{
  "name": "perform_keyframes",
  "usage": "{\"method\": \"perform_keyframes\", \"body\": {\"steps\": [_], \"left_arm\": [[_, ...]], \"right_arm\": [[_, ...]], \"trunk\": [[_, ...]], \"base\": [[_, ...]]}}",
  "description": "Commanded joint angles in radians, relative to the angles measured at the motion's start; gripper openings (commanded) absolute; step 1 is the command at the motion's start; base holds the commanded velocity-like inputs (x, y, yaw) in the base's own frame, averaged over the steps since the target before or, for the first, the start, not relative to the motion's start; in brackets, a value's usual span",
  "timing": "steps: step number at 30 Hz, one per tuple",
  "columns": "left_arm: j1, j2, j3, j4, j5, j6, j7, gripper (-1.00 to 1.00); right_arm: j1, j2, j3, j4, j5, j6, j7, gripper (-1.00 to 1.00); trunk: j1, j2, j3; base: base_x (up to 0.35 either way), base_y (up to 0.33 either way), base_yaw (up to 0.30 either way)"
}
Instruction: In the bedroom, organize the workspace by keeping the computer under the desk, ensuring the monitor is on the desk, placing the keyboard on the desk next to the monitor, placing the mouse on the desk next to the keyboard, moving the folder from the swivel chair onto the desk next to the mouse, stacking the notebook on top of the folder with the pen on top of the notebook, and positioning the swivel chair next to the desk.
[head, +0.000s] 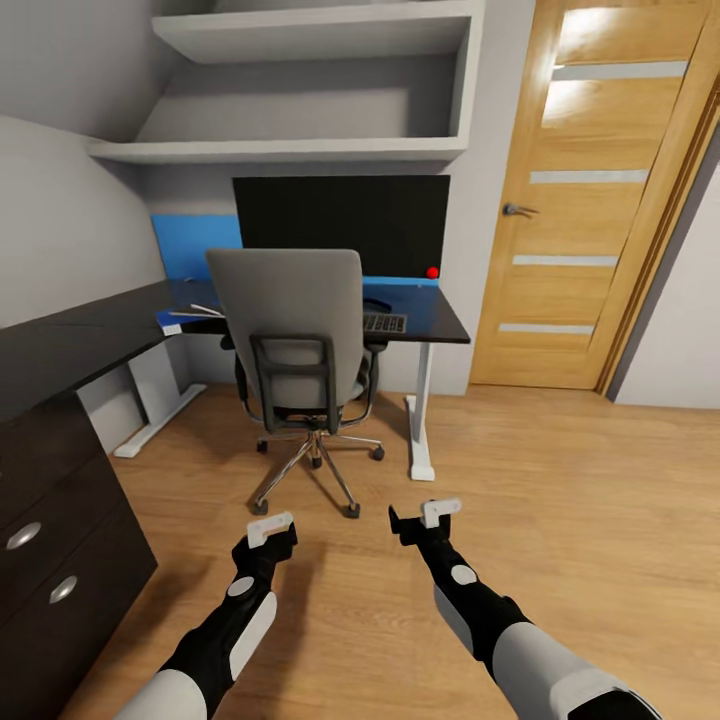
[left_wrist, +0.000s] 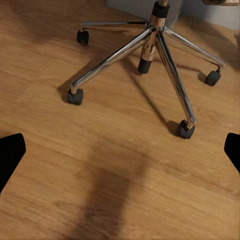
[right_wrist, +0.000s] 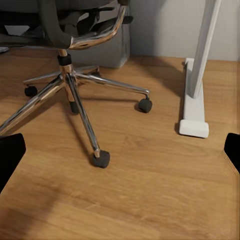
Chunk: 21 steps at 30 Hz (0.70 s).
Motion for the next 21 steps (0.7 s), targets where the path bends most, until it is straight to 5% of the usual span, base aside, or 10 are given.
{"method": "perform_keyframes", "body": {"steps": [1,12,21], "left_arm": [[-0.001,0.001,-0.007,0.0,0.011,-0.005,0.008,1.0],[-0.001,0.002,-0.003,-0.001,0.04,0.084,0.009,1.0],[-0.001,0.004,0.002,0.01,0.053,0.108,0.01,1.0]], "right_arm": [[-0.001,-0.002,0.007,0.001,-0.011,-0.004,-0.001,1.0],[-0.001,-0.019,0.007,0.0,-0.014,-0.004,-0.002,1.0],[0.016,-0.049,0.006,-0.004,-0.022,-0.036,-0.003,1.0]], "trunk": [[-0.001,0.0,0.003],[-0.029,0.05,0.04],[-0.064,0.113,0.069]], "base": [[0.0,0.0,0.0],[-0.005,0.0,0.0],[-0.276,0.0,0.0]]}}
